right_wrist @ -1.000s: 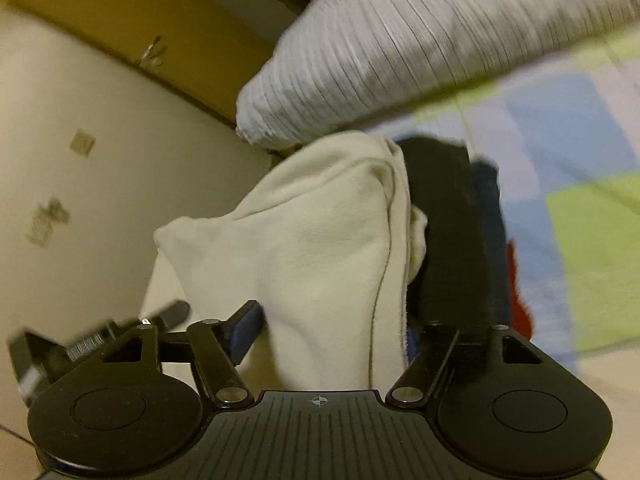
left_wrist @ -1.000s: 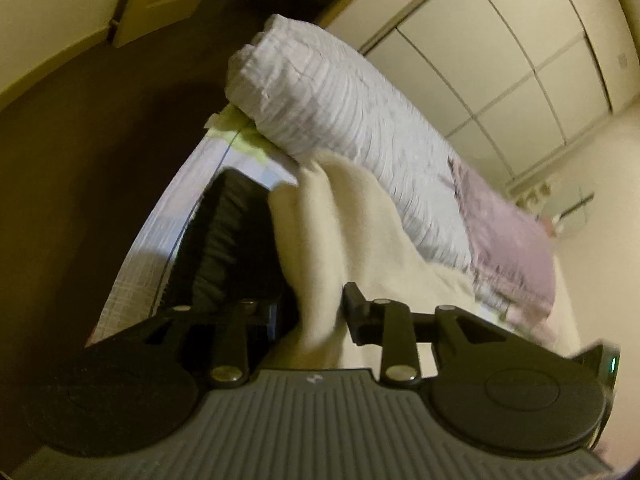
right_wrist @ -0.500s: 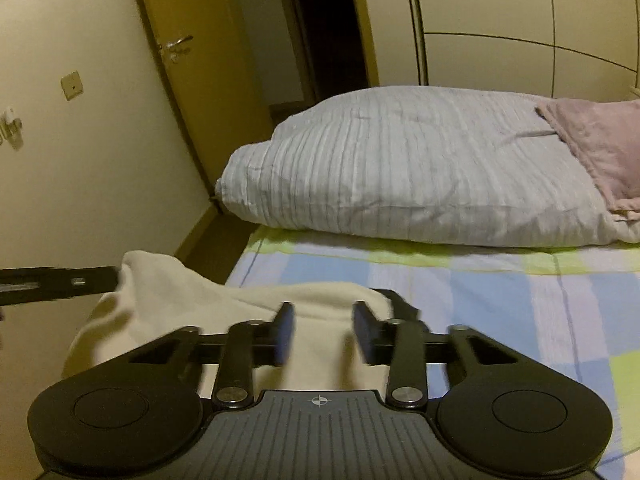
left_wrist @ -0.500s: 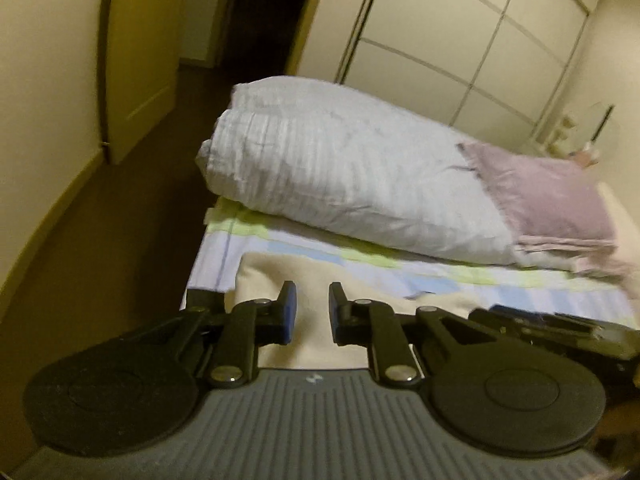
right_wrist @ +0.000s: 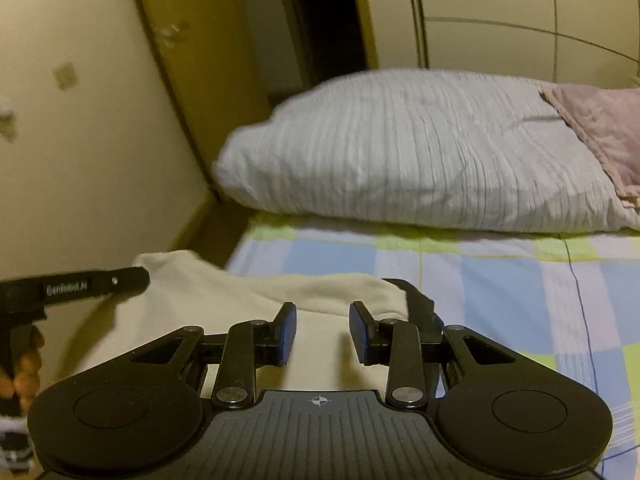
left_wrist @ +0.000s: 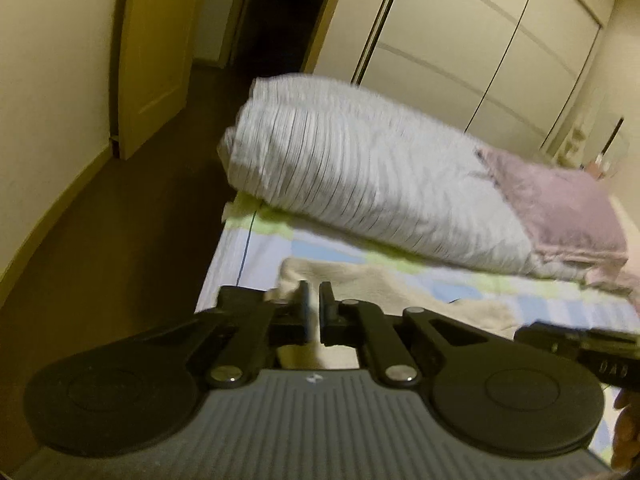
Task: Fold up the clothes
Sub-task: 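Lift the folded sweater with both grippers and carry it to the clothes stack, then lower the sweater onto the dark clothes stack and open both grippers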
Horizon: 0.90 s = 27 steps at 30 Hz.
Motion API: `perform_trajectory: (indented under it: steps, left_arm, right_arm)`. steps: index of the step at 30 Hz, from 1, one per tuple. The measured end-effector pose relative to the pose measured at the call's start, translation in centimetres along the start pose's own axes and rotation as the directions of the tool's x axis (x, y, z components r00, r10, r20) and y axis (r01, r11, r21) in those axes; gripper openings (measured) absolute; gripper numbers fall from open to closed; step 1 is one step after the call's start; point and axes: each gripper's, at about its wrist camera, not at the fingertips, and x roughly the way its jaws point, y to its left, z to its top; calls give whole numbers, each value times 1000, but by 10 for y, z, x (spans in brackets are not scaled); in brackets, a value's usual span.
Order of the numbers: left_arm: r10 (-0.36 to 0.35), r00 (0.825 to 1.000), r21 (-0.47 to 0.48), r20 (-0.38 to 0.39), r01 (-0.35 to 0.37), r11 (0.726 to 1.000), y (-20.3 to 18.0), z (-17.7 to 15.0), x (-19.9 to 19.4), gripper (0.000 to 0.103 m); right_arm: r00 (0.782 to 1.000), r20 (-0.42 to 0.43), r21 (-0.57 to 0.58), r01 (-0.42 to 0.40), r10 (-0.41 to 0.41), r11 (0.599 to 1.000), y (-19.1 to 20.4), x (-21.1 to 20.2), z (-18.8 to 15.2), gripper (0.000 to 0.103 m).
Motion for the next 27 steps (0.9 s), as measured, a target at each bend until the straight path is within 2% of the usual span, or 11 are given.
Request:
perform_trajectory:
  steps: [6, 9, 11, 12, 15, 19, 24, 27]
  left_arm:
    - [2, 999, 58, -42, 1, 998, -25, -35, -69, 5]
    - [44, 995, 74, -95, -37, 997, -30, -58, -64, 6]
    - [74, 990, 47, -122, -69, 997, -23, -69, -51, 7]
    - [84, 989, 33, -125, -80, 996, -19, -71, -47, 4]
    - [111, 985, -4, -134, -113, 994, -8, -75, -35, 3]
    - [126, 984, 25, -128, -124, 992, -8, -80, -29, 3]
    - [135, 980, 7, -144, -136, 991, -15, -76, -38, 3]
    - [162, 976, 13, -147, -162, 987, -29, -70, -58, 5]
  right_arm:
    - [998, -52, -2, -23, 23, 1000, 17, -49, -41, 33]
    - [996, -91, -8, -10, 9, 1000, 27, -51, -60, 33]
    - [993, -122, -13, -7, 5, 1000, 33, -44, -70, 33]
    - [992, -128, -18, -5, 3, 1000, 36, -40, -74, 33]
    - [991, -133, -75, -3, -7, 997, 44, -30, -81, 33]
    - [988, -148, -123, 18, -36, 992, 54, -20, -81, 33]
    - [987, -156, -132, 27, -48, 991, 56, -20, -87, 33]
    - [985, -168, -72, 35, -47, 997, 50, -32, -82, 34]
